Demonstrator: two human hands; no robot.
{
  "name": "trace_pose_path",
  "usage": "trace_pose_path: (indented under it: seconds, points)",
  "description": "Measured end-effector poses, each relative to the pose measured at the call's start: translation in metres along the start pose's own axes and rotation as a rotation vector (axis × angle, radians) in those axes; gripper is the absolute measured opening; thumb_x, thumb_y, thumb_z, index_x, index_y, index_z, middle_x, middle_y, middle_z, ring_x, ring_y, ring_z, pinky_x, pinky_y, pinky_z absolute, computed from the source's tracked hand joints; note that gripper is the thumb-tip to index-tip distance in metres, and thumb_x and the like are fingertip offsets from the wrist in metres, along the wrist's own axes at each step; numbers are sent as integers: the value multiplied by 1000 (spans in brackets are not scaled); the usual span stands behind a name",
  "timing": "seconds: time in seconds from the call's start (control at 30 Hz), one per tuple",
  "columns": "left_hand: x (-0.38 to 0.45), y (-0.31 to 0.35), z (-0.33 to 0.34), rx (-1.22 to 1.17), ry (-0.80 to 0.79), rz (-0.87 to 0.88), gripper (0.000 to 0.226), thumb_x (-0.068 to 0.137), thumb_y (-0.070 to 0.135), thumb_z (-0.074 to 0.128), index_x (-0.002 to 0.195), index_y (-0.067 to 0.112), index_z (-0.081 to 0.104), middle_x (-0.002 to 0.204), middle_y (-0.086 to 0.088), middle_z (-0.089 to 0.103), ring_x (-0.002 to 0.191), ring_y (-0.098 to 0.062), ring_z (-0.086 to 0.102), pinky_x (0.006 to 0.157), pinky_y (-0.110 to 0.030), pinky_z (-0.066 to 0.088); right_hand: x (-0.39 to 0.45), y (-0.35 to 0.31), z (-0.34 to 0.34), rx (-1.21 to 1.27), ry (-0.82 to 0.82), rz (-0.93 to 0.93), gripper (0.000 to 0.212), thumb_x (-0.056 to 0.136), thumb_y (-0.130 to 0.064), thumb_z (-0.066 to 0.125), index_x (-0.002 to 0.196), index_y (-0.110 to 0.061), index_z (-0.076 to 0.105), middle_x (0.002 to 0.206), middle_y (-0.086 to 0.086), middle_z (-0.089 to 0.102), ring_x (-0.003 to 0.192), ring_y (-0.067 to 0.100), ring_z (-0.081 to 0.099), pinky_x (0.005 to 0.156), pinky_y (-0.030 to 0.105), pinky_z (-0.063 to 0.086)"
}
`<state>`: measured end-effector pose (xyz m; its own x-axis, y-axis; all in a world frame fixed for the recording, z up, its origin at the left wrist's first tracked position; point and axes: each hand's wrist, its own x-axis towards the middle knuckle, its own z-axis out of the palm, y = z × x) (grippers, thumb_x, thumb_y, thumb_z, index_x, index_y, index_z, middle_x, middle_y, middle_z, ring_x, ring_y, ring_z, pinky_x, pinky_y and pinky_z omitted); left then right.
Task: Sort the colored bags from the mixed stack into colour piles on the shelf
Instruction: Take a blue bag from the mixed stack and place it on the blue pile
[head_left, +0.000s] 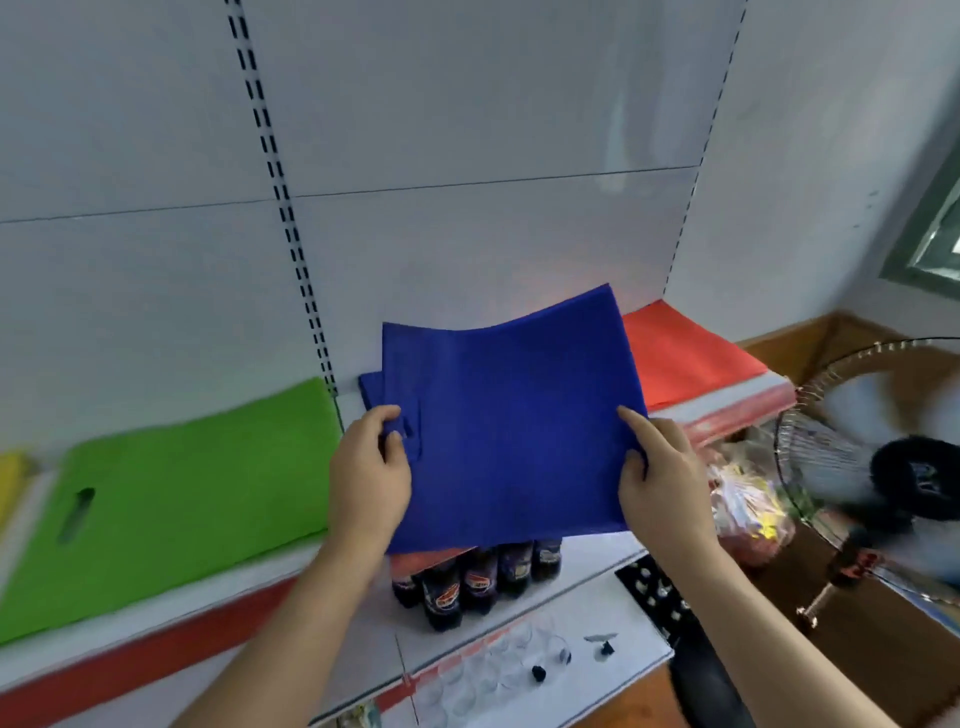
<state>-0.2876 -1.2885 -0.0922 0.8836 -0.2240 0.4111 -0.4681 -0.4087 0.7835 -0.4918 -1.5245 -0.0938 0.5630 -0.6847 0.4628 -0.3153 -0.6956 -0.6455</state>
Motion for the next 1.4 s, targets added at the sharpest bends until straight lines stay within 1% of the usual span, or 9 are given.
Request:
trace_pose_path:
  seconds: [0.1,0.3,0.47,0.6,0.73,0.9,1.07,1.23,1.4]
  points:
    - [18,-12,10,30,18,-33,30,102,10,59,131,16,66,116,-2,69,103,-23,66,93,-41,54,32,1,24,12,-54,-32,56,97,2,49,147,-21,60,132,-6,56,104,10,52,91,28,42]
    - [46,-33,33,161,39,-102,31,102,13,58,132,13,67,125,-4,68,106,-21,66,91,-28,48,97,10,55,-38,-175,-93,54,96,0,52,146,-16,62,133,0,59,112,23,58,97,37,49]
    - [55,-36,45,361,-47,-148,42,104,27,58,142,9,61,133,-8,64,116,-25,62,99,-39,51,129,22,82,-62,-267,-119,52,98,-2,51,147,-15,60,130,-1,59,109,24,58,91,40,52]
    - [59,-36,51,557,-74,-175,46,103,29,58,144,7,59,134,-10,62,119,-29,60,103,-40,48,151,33,106,-100,-384,-149,48,100,-8,53,147,-10,59,131,3,59,117,27,58,97,45,53]
    - [53,-34,53,736,-113,-238,49,106,41,50,144,11,58,135,-8,60,119,-28,56,102,-39,47,159,44,119,-238,-496,-199,47,101,-22,56,147,-9,59,138,7,57,127,32,52,103,47,52]
    - [47,-22,62,843,-150,-304,74,98,71,39,143,14,54,136,-8,58,121,-31,55,102,-44,48,167,49,124,-359,-603,-265,58,102,-49,51,147,-13,55,156,13,44,143,37,39,115,47,43]
    - [43,-11,74,1010,-208,-326,73,100,70,37,142,13,52,135,-10,60,121,-31,54,103,-41,46,168,47,121,-454,-724,-336,93,94,-84,28,160,-18,34,171,15,18,158,36,16,128,47,24]
    - [48,0,74,986,-213,-385,70,101,65,41,145,11,48,141,-13,55,126,-33,51,106,-43,44,172,42,115,-465,-741,-382,99,94,-85,25,165,-15,26,174,16,10,161,36,6,130,49,18]
    - [38,14,64,969,-87,-368,74,102,64,38,153,11,42,153,-13,46,138,-34,43,113,-46,41,171,33,112,-429,-667,-455,92,97,-79,28,165,-16,28,174,16,13,161,35,5,130,49,18]
